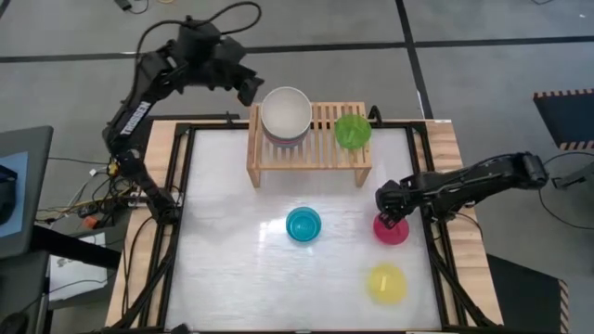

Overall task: Place and stack bowls onto a shelf
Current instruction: Stack the pink bowl on top of the green bowl on the shelf

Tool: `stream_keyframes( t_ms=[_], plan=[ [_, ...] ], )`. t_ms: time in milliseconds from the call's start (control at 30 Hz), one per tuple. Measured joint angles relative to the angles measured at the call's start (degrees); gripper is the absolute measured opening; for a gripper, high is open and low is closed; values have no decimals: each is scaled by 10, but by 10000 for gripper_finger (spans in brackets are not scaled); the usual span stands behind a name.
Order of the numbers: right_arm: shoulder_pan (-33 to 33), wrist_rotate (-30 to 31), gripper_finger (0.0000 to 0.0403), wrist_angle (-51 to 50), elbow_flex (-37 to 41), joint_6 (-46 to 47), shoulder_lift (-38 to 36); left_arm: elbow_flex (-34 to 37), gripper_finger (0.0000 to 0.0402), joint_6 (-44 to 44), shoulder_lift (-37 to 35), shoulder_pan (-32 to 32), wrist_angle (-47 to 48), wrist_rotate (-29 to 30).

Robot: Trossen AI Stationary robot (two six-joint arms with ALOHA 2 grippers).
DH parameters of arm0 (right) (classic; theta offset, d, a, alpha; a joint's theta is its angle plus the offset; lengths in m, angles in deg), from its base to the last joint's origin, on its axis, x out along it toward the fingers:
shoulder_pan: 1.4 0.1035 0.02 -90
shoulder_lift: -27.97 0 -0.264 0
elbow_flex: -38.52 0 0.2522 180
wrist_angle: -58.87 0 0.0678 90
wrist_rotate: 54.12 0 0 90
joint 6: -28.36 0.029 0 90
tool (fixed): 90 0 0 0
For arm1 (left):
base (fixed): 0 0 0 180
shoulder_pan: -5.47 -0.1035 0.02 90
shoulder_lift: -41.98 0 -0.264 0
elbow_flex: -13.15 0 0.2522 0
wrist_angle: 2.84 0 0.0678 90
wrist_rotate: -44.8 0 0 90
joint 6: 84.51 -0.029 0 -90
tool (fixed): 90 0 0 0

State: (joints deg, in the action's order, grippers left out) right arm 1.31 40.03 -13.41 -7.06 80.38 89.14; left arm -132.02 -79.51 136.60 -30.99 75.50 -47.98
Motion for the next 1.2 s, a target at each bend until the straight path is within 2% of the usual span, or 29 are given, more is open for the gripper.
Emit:
stream_keyframes(
  t_ms=[100,233,267,433,600,700,833,900,1067,1200],
  plan=[
    [-11,-2,149,1,3,-13,0,0,156,0,-25,8,0,4],
    [-25,-30,34,1,1,-38,-1,0,155,-8,-49,22,5,17],
    [-26,-39,23,1,-6,-44,-1,0,155,-13,-54,26,9,22],
    [-28,-72,24,-55,-82,-63,-1,0,155,-22,-72,50,35,52],
    [-25,-77,23,-96,-238,-133,-1,0,155,-26,-78,57,48,66],
    [-51,-45,23,-84,-331,-173,-1,0,155,-34,-78,57,50,67],
    [-127,51,23,-57,-418,-217,0,0,155,-53,-71,57,49,68],
    [-186,72,23,-22,-442,-237,5,0,155,-60,-64,57,45,71],
    [-320,75,23,6,-485,-283,50,5,155,-72,-54,57,43,77],
    [-384,47,25,-3,-515,-306,106,5,155,-83,-48,57,49,80]
  ],
)
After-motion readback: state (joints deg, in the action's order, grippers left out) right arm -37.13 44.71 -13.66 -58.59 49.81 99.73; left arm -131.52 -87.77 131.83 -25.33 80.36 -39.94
